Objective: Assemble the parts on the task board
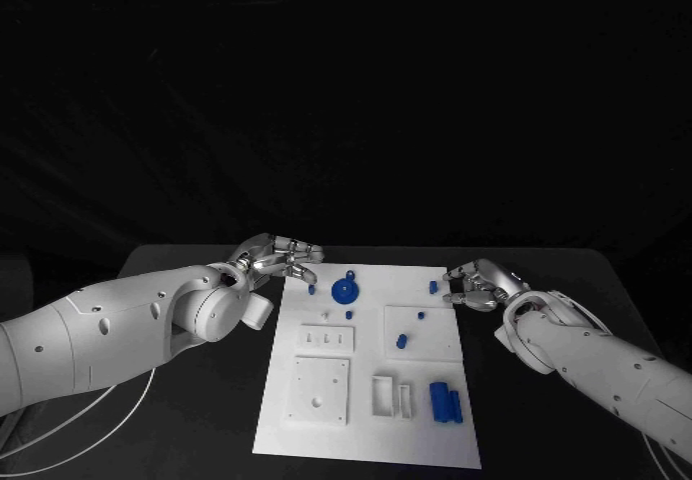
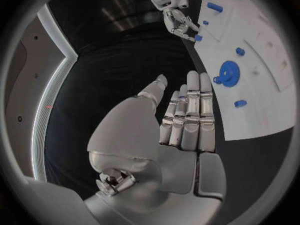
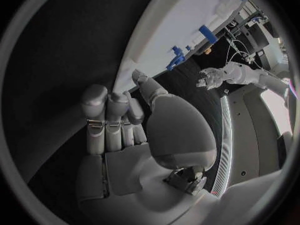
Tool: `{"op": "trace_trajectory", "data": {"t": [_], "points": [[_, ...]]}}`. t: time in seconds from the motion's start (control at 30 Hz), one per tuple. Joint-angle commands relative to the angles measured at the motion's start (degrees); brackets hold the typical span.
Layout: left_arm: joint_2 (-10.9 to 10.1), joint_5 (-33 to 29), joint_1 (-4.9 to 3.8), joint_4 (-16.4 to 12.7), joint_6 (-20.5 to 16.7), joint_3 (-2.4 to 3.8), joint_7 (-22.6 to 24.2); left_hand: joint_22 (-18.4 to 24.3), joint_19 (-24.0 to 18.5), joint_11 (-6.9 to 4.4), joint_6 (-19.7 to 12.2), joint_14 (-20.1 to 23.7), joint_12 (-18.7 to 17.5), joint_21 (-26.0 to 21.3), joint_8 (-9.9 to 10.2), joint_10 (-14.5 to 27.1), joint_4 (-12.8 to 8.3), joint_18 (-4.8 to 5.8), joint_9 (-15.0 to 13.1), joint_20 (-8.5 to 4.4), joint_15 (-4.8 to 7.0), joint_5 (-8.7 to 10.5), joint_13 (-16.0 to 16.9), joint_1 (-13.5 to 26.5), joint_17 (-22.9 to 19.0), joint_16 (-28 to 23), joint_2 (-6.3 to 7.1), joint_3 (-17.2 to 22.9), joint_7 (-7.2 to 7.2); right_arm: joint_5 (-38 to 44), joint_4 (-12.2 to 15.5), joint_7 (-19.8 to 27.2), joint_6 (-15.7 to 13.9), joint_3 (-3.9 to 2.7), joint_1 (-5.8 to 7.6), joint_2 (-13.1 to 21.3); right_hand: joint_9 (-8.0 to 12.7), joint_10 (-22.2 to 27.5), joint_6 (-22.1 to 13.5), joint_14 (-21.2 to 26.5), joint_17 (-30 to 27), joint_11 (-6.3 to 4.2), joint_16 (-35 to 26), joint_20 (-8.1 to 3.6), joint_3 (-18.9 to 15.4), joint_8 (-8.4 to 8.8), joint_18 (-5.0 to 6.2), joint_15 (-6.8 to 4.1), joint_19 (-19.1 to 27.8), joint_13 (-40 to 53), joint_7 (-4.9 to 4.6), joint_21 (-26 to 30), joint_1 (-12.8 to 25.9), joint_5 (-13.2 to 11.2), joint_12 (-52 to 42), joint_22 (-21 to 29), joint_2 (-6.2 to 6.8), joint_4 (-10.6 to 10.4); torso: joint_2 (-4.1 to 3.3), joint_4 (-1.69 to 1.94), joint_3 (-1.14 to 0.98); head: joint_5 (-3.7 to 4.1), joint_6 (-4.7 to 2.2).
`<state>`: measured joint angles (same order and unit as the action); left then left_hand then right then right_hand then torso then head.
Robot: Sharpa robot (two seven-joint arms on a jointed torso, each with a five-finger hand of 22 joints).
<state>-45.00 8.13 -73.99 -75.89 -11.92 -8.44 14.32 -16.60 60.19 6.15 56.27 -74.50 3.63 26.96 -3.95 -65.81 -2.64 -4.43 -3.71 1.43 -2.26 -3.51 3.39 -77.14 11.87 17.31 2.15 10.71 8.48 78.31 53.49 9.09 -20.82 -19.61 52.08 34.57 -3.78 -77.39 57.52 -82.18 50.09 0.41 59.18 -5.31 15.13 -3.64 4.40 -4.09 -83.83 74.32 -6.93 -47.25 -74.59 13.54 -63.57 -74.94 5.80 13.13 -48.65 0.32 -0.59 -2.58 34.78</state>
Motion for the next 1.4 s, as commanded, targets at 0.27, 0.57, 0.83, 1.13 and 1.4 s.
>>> {"op": "trace_trajectory", "data": {"t": [0.27,0.57,0.83,1.13,1.4], "points": [[0.45,0.26,-0.02,0.33,0.86,0.04,0.14,-0.18,-0.60,0.18,-0.06,0.42,-0.28,0.45,0.33,0.46,-0.36,0.16,-0.03,-0.07,-0.09,0.05,-0.02,-0.11,-0.06,0.09,-0.41,-0.03,0.27,1.17,-0.91,0.23,0.66,-0.02,0.21,-0.78,0.07,0.34,-0.53,0.00,0.27,0.05,-0.18,0.34,0.38,0.08,0.17,0.36,-3.41,0.03,0.03,0.32,0.16,0.22,0.21,-1.72,-0.26,-0.09,0.05,0.31,0.25,0.51,-0.85],[0.62,0.49,-0.03,0.31,0.38,0.04,-0.41,-0.28,-0.64,0.18,-0.05,0.38,-0.28,0.59,0.33,0.47,-0.40,0.13,-0.03,-0.09,-0.07,0.04,-0.02,-0.19,-0.05,0.11,-0.55,0.03,0.27,1.90,-0.76,0.40,1.94,0.00,0.42,-1.03,0.06,0.33,-0.31,-0.02,0.39,0.04,-0.18,0.36,0.35,0.07,0.15,0.39,-3.44,0.06,0.08,0.37,0.45,0.23,0.14,-1.87,-0.34,-0.37,0.04,0.07,0.18,-0.17,-0.55],[0.74,0.79,-0.03,0.23,0.03,0.05,-0.87,-0.60,-0.80,0.18,0.02,0.36,-0.29,1.00,0.33,0.45,-0.75,0.07,-0.03,-0.17,-0.02,-0.06,-0.03,-0.54,-0.01,0.19,-0.66,0.34,0.30,2.27,-0.88,0.30,1.82,0.00,0.48,-1.36,0.07,0.26,-0.13,-0.06,0.58,0.02,-0.08,0.35,0.43,0.09,0.13,0.37,-3.48,0.14,0.11,0.27,0.63,0.11,0.00,-2.02,-0.52,-0.53,0.05,0.20,0.22,0.08,-0.61],[0.91,0.99,-0.03,0.24,0.14,0.05,-0.93,-1.20,-1.35,0.18,0.03,0.45,-0.29,1.71,0.33,0.47,-1.25,0.04,-0.03,-0.18,-0.01,-0.12,-0.03,-0.53,0.01,0.23,-0.58,0.70,0.29,2.31,-0.85,0.22,1.96,0.01,0.65,-1.82,0.06,0.23,-0.09,-0.07,0.61,0.03,-0.12,0.37,0.64,0.08,0.12,0.39,-3.48,0.17,0.11,0.33,0.82,0.21,-0.06,-2.14,-0.42,-0.56,0.01,0.26,0.32,0.07,-0.65],[0.96,1.01,-0.03,0.21,0.14,0.05,-0.93,-1.20,-1.35,0.18,0.03,0.45,-0.29,1.71,0.33,0.47,-1.25,0.04,-0.03,-0.18,-0.01,-0.12,-0.03,-0.53,0.01,0.23,-0.58,0.70,0.29,2.31,-1.01,0.02,1.85,0.02,0.83,-2.18,0.07,0.19,-0.08,-0.09,0.69,0.04,-0.09,0.36,0.59,0.08,0.12,0.38,-3.50,0.21,0.11,0.33,1.01,0.03,-0.13,-2.22,-0.50,-0.73,0.02,0.34,0.38,0.09,-0.66]]}}
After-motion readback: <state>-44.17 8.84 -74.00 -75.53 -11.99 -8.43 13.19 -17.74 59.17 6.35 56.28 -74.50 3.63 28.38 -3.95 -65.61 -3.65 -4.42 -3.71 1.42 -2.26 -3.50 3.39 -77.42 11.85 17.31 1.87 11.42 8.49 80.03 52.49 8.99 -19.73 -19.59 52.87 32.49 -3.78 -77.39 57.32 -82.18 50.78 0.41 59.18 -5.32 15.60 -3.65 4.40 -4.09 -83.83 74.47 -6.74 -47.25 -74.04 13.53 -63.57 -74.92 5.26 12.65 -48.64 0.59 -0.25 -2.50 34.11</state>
